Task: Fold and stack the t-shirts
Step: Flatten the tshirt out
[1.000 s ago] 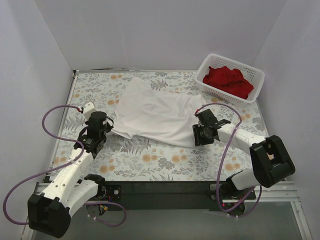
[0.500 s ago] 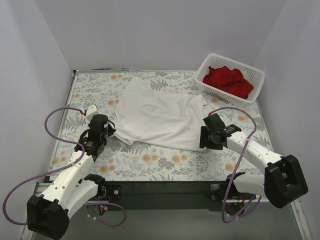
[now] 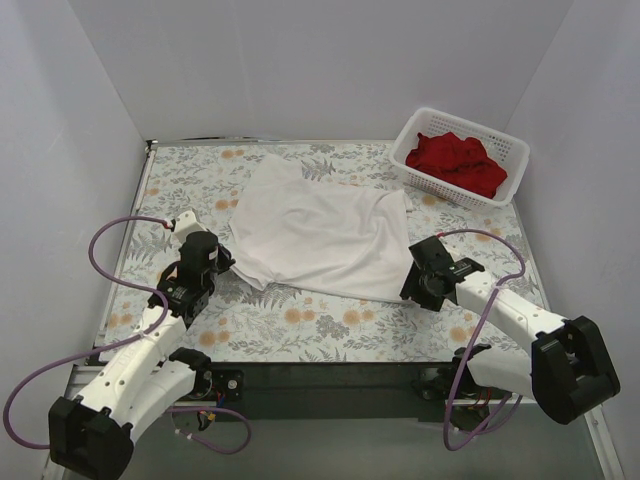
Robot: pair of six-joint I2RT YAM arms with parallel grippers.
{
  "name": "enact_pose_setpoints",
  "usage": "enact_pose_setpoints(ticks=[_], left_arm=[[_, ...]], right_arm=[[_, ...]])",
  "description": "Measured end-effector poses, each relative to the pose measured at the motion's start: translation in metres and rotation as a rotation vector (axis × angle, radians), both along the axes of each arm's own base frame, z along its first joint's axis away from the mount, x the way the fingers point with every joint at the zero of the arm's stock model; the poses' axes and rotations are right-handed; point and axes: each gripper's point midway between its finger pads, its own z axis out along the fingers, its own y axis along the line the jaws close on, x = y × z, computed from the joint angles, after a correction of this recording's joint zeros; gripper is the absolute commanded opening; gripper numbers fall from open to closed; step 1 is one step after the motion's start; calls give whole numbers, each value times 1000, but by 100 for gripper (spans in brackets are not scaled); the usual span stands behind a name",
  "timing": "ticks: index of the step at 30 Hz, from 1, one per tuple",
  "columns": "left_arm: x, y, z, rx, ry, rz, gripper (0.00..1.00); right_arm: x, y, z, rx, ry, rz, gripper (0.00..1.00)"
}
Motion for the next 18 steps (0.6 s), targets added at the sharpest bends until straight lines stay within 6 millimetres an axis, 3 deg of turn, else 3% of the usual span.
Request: enact_pose_setpoints(ticks=[18], left_arm=[[-2, -2, 9, 0, -35, -5, 0]], right_arm=[[1, 4, -12, 37, 18, -104, 54]])
